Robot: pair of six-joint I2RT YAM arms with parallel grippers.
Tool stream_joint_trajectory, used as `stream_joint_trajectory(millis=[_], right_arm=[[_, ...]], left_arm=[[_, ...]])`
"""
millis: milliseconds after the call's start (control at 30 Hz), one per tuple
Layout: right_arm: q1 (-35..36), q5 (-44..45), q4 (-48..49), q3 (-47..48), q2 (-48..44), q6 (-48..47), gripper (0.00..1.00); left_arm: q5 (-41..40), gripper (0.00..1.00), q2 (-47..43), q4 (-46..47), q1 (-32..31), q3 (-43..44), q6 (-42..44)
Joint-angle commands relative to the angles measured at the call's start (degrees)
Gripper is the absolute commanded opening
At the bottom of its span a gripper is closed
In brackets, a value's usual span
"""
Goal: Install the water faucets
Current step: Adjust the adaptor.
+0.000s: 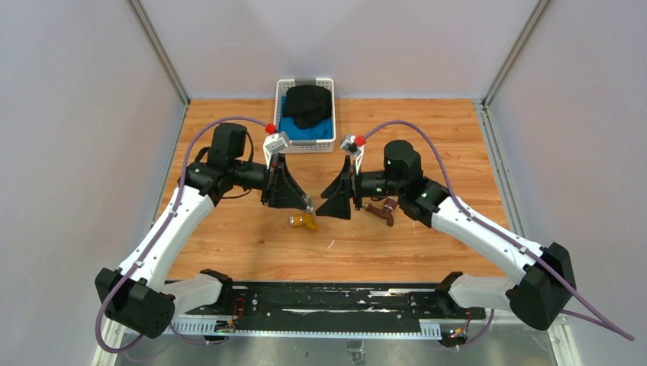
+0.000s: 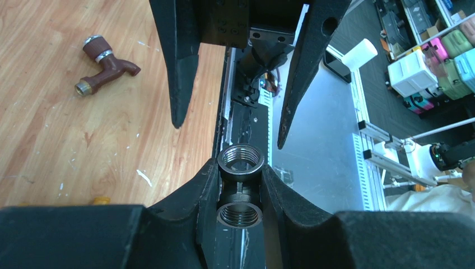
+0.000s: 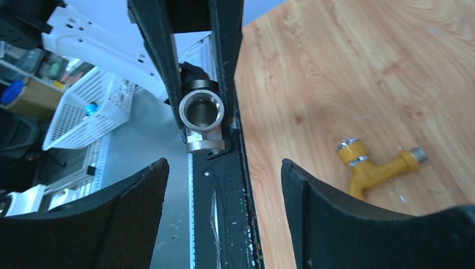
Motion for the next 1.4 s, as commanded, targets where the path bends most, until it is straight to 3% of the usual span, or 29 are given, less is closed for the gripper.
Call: stream_joint_trajectory(millis=[0,433,667,967,1100,1267,1367], right_arm=[[1.12,-7.6,4.7,0.82,1.52,2.23,0.7],[2.85,-10.01,5.12,2.59,5.56,1.74,0.5],[3.36,-12.34,4.96,4.28,6.71,0.99,0.48],[4.33,-13.25,3.15,5.11,8.04,-0.45,0.27],[4.61,-13.16,3.14,5.22,8.33,-0.54,0.25],[4.72,-13.07,2.83,5.2,8.67,-0.71,0.38],[4.8,-12.58,2.66,5.2,8.77,-0.85,0.37]], left_arm=[[2.12,0.0,-1.23,-0.69,-0.4,0.89,0.44],[2.01,0.0,-0.79,-0.63,-1.36,0.84,0.25],[1.77,0.0,-0.66,-0.69,-1.55,0.81,0.15],[1.78,0.0,0.07,-0.61,-1.8,1.22,0.07],[1.89,0.0,0.12,-0.68,-2.03,1.3,0.05],[2.03,0.0,0.25,-0.69,-2.33,1.27,0.07],[2.1,0.0,0.27,-0.68,-2.55,1.29,0.15]])
